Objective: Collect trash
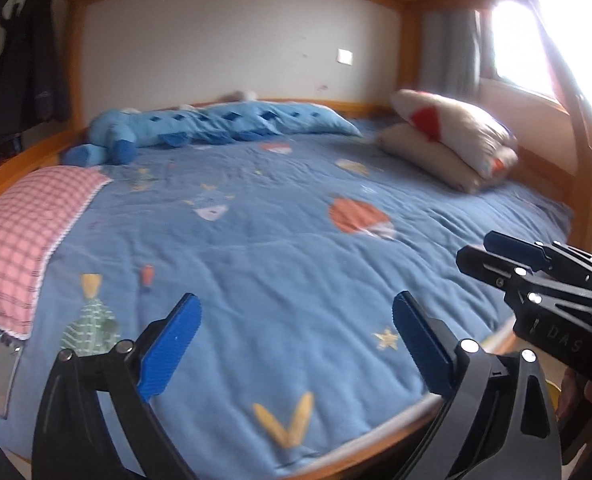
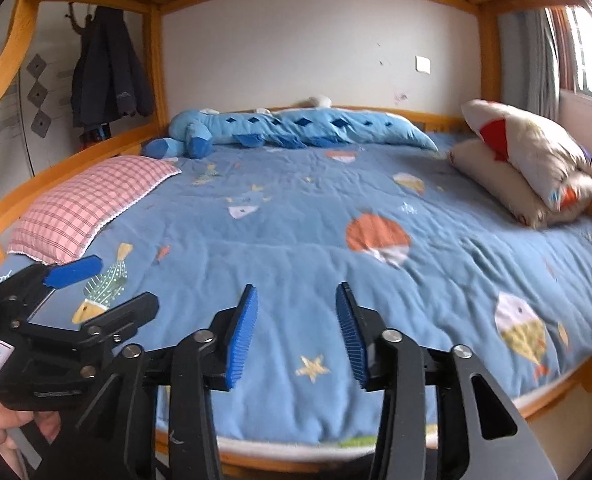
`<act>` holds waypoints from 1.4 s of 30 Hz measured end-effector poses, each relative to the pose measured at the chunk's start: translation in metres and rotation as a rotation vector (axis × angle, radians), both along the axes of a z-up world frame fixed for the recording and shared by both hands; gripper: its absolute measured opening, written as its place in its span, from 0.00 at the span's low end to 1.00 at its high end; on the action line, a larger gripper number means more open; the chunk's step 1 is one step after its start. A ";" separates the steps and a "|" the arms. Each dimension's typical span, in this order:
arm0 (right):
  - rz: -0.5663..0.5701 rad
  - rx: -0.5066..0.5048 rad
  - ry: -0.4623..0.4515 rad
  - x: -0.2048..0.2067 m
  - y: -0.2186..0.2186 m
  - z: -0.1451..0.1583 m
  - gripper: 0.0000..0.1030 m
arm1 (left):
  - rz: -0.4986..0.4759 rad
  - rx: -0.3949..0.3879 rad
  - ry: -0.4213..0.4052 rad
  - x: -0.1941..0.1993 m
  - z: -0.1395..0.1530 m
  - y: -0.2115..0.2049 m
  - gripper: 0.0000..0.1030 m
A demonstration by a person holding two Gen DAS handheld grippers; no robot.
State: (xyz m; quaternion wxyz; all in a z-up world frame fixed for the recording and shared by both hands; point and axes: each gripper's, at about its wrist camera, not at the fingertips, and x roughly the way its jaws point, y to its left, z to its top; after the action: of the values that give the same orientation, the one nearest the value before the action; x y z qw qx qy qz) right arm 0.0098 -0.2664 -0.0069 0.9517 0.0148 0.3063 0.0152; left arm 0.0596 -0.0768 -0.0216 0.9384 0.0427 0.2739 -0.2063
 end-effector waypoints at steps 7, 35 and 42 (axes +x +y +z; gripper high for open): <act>0.021 0.008 -0.044 0.013 0.015 0.008 0.49 | 0.082 -0.015 -0.050 0.001 0.014 0.025 0.96; -0.087 0.049 -0.211 0.006 -0.001 0.032 0.92 | 0.268 0.016 -0.185 0.001 0.046 0.046 0.96; -0.073 0.042 -0.208 0.006 0.003 0.033 0.92 | 0.288 -0.007 -0.159 0.007 0.046 0.051 0.96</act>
State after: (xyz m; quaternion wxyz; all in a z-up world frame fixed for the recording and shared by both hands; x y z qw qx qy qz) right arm 0.0162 -0.2631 0.0261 0.9777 0.0444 0.2049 -0.0114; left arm 0.0663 -0.0258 0.0243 0.9771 0.0158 0.2015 -0.0664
